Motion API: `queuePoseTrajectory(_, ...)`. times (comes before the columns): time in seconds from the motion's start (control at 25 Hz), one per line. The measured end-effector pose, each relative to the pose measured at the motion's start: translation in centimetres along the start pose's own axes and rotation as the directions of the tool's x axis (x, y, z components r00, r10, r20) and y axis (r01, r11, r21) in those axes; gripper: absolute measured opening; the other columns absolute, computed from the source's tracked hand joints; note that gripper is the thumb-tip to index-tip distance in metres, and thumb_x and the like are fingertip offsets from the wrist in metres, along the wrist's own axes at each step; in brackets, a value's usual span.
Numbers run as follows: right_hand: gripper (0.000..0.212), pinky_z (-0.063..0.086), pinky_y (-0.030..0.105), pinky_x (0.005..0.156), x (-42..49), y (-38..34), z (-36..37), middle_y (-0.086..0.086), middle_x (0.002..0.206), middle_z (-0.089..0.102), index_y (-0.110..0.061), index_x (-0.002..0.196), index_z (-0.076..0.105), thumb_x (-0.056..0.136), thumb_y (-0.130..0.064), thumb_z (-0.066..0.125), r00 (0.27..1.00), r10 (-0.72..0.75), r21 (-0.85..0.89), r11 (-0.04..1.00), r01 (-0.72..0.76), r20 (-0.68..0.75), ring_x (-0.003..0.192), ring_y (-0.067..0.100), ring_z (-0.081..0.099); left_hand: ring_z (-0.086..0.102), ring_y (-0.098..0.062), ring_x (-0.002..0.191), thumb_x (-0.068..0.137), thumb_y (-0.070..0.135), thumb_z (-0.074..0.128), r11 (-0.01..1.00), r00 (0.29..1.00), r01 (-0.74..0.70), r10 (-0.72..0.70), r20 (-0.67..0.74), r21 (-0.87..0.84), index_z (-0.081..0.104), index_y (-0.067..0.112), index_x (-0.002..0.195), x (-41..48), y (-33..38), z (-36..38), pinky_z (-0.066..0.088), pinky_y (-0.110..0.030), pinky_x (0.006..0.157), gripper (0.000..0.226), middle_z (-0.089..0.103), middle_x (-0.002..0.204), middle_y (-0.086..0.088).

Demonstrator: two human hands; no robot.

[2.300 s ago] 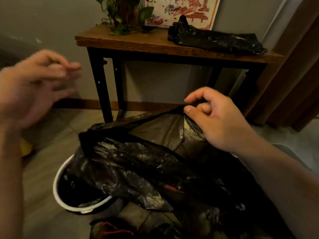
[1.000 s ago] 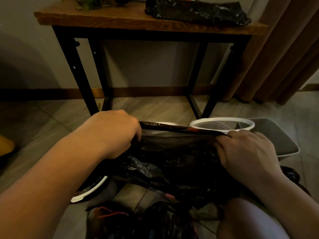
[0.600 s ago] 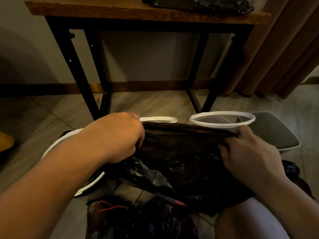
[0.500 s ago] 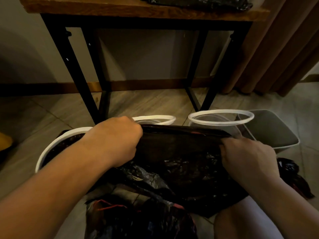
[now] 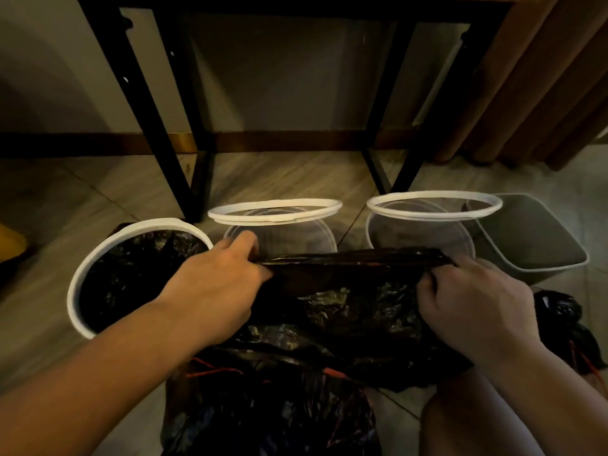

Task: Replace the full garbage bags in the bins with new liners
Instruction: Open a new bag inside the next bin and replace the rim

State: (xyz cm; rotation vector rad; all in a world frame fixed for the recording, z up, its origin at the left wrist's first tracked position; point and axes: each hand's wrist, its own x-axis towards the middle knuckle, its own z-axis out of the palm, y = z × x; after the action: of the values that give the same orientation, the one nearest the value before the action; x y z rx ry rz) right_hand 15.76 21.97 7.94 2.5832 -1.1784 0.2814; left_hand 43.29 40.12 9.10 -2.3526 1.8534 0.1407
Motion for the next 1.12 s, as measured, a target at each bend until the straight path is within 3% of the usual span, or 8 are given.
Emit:
queuePoseTrajectory(0.08, 0.036, 0.031, 0.024, 0.049, 0.2, -0.7, 0.1, -0.002, 0.070, 0.060, -0.022, 0.061, 0.066, 0.093, -0.038, 0.066, 0.999, 0.032, 0.031, 0.999, -0.031, -0.034, 0.064, 0.025, 0.062, 0.060, -0.022, 0.113, 0.088, 0.032, 0.051, 0.999, 0.999, 0.053, -0.053, -0.008, 0.007, 0.068, 0.033, 0.114, 0.2, 0.3, 0.9, 0.059, -0.039, 0.082, 0.031, 0.050, 0.123, 0.007)
queuePoseTrajectory(0.2, 0.016, 0.024, 0.021, 0.048, 0.3, -1.3, 0.4, -0.003, 0.073, 0.058, -0.024, 0.068, 0.067, 0.075, -0.017, 0.080, 0.999, 0.007, 0.086, 0.996, -0.011, 0.037, 0.054, 0.025, 0.060, 0.071, -0.024, 0.090, 0.089, 0.029, 0.057, 0.994, 0.997, 0.078, -0.078, -0.009, 0.082, 0.066, 0.034, 0.108, 0.6, 0.4, 1.5, 0.051, -0.035, 0.061, 0.022, 0.058, 0.112, 0.008)
queuePoseTrajectory(0.4, 0.021, 0.019, 0.020, 0.043, 0.3, -0.7, 1.0, -0.012, 0.086, 0.036, -0.040, 0.085, 0.065, 0.073, -0.023, 0.062, 0.969, -0.136, 0.105, 0.988, 0.116, 0.205, 0.048, 0.013, 0.034, 0.061, -0.021, 0.066, 0.088, 0.022, 0.063, 0.967, 0.983, 0.102, -0.134, 0.123, 0.235, 0.070, 0.031, 0.102, 0.6, -0.5, 1.8, 0.034, -0.032, 0.047, 0.017, 0.047, 0.123, 0.001)
queuePoseTrajectory(0.52, 0.041, 0.009, 0.016, 0.042, 0.1, -1.1, 0.8, -0.009, 0.089, 0.041, -0.039, 0.091, 0.046, 0.063, -0.017, 0.064, 0.936, -0.304, 0.176, 0.946, 0.274, 0.178, 0.045, 0.003, 0.016, 0.058, -0.023, 0.070, 0.087, 0.027, 0.066, 0.958, 0.960, 0.195, -0.231, 0.157, 0.211, 0.066, 0.028, 0.113, 0.9, -0.9, 2.0, 0.035, -0.033, 0.049, 0.026, 0.035, 0.133, -0.005)
queuePoseTrajectory(0.64, 0.041, 0.014, 0.018, 0.036, -0.1, -1.2, 0.9, -0.001, 0.096, 0.050, -0.039, 0.088, 0.052, 0.062, -0.014, 0.071, 0.881, -0.424, 0.139, 0.905, 0.402, 0.210, 0.041, 0.003, 0.019, 0.065, -0.023, 0.081, 0.084, 0.040, 0.071, 0.930, 0.933, 0.265, -0.314, 0.175, 0.253, 0.066, 0.028, 0.120, 1.0, -1.9, 1.6, 0.040, -0.035, 0.054, 0.038, 0.039, 0.129, -0.004)
queuePoseTrajectory(0.8, 0.028, 0.020, 0.023, 0.040, 0.4, -2.3, 1.5, 0.001, 0.104, 0.052, -0.036, 0.105, 0.070, 0.077, -0.032, 0.072, 0.933, -0.252, 0.015, 0.966, 0.257, 0.258, 0.043, 0.015, 0.038, 0.068, -0.023, 0.085, 0.080, 0.055, 0.072, 0.895, 0.934, 0.298, -0.346, 0.094, 0.332, 0.068, 0.030, 0.113, 1.4, -2.5, 1.2, 0.033, -0.033, 0.056, 0.041, 0.058, 0.115, 0.001)
queuePoseTrajectory(0.92, 0.035, 0.037, 0.029, 0.047, 1.4, -2.6, 1.8, -0.006, 0.107, 0.057, -0.044, 0.122, 0.056, 0.088, -0.045, 0.047, 0.941, -0.149, 0.004, 0.988, 0.156, 0.305, 0.062, 0.017, 0.058, 0.071, -0.023, 0.099, 0.085, 0.031, 0.064, 0.945, 0.990, 0.070, -0.105, 0.094, 0.319, 0.069, 0.034, 0.110, 1.8, -3.7, 2.0, 0.043, -0.035, 0.069, 0.026, 0.071, 0.107, 0.004)
queuePoseTrajectory(1.12, 0.055, 0.028, 0.022, 0.044, 2.0, -2.8, 2.1, -0.015, 0.048, 0.043, -0.029, 0.058, 0.059, 0.094, -0.065, 0.038, 0.984, 0.128, -0.072, 0.990, -0.120, 0.125, 0.042, 0.011, 0.040, 0.067, -0.017, 0.103, 0.078, 0.017, 0.058, 0.996, 0.981, -0.080, 0.073, 0.182, 0.035, 0.073, 0.041, 0.112, 1.7, -6.2, 2.8, 0.058, -0.035, 0.083, 0.044, 0.071, 0.108, 0.010)
